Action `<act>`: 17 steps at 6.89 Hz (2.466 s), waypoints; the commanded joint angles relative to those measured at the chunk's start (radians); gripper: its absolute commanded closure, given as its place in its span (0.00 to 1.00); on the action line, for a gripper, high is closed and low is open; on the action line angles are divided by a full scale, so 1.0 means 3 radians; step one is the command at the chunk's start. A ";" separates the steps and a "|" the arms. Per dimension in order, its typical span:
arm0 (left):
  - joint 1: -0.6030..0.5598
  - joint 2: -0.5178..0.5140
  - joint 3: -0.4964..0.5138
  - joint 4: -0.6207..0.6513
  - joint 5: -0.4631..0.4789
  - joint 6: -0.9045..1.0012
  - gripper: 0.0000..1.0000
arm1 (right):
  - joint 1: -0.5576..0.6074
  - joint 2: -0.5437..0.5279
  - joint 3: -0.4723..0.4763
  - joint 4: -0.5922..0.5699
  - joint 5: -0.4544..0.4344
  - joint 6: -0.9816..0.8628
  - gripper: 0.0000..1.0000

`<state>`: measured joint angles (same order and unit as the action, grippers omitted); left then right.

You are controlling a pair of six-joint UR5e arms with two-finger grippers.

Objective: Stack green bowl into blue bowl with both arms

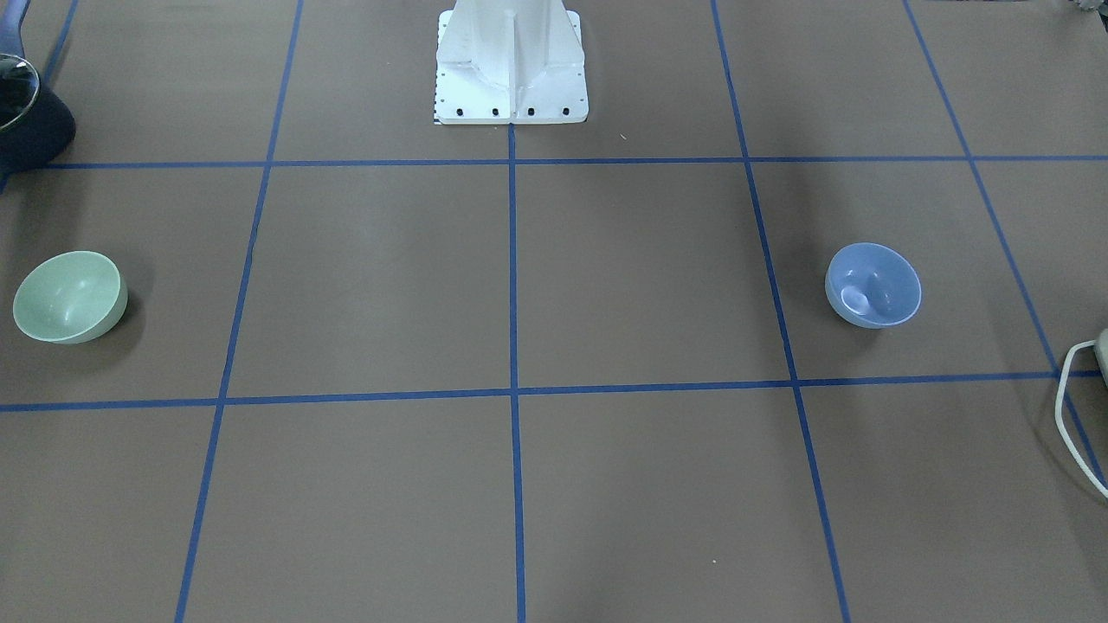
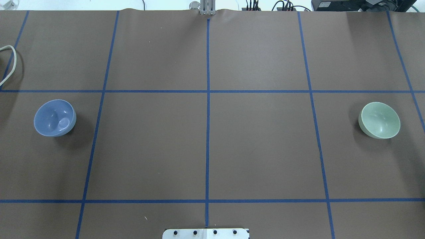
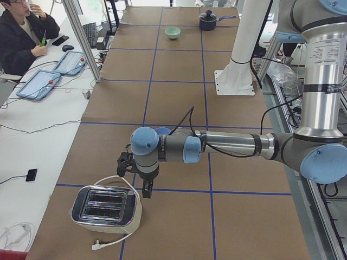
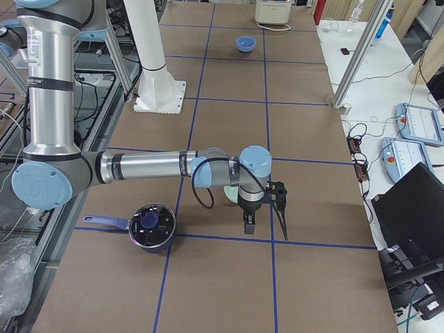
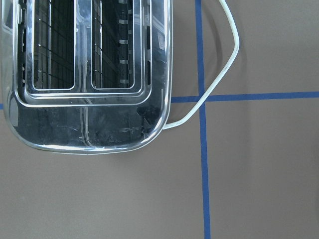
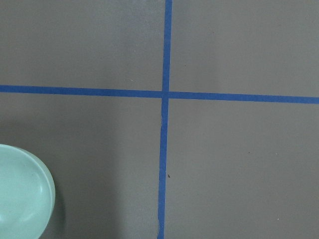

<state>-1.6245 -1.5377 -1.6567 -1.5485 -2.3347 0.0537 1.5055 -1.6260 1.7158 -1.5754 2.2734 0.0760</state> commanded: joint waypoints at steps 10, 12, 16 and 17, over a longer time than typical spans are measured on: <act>0.0427 -0.0279 0.0220 -0.1125 -0.0302 -0.0117 0.01 | -0.0569 0.0546 -0.0064 0.0567 0.0087 0.0241 0.00; 0.0949 -0.0340 0.0220 -0.1224 -0.0297 -0.0834 0.01 | -0.0758 0.0664 -0.0064 0.0573 0.0051 0.0431 0.00; 0.1574 -0.0396 0.0286 -0.1286 -0.0286 -0.1181 0.01 | -0.0831 0.0690 -0.0064 0.0629 0.0000 0.0442 0.00; 0.1686 -0.0442 0.0332 -0.1286 -0.0276 -0.1232 0.02 | -0.0831 0.0685 -0.0069 0.0629 0.0000 0.0442 0.00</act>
<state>-1.1598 -1.6561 -1.5714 -1.9339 -2.4203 -0.2945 1.2573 -1.4198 1.6969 -1.3895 2.2735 0.2085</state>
